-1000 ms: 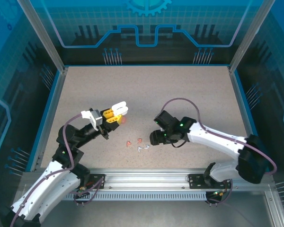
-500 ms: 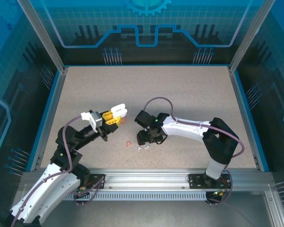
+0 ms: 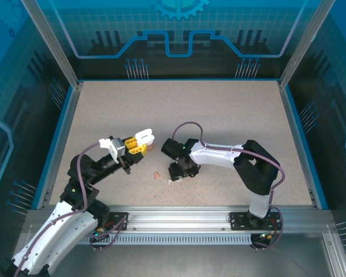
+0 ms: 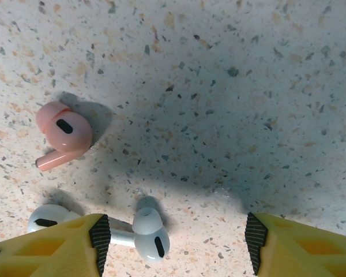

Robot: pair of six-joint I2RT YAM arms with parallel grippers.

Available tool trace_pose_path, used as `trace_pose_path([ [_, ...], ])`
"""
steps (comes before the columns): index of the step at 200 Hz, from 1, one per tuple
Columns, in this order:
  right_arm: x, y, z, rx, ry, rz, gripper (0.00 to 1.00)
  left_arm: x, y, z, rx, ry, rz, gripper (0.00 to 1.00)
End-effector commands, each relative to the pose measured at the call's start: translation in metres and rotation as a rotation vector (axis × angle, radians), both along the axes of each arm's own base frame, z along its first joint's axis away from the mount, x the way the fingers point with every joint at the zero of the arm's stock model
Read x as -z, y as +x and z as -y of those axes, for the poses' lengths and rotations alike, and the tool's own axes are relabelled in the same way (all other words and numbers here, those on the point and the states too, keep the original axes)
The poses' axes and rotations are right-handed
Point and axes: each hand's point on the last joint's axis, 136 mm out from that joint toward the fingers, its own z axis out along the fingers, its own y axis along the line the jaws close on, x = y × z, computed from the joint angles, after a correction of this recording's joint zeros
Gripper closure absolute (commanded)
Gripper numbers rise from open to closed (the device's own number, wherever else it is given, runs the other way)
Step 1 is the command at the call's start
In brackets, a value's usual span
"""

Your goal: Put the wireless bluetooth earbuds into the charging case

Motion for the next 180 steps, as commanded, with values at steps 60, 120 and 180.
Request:
trace_pose_path([
  [60,0.009,-0.016,0.004,-0.057,-0.072,-0.041,0.34,-0.003,0.000,-0.002,-0.017,0.001,0.012,1.00],
  [120,0.006,-0.025,0.017,-0.071,-0.103,-0.056,0.35,-0.001,0.001,-0.003,-0.025,0.000,0.009,1.00],
  [180,0.001,-0.033,0.032,-0.083,-0.135,-0.062,0.36,0.002,0.004,-0.003,-0.032,0.000,0.003,1.00],
])
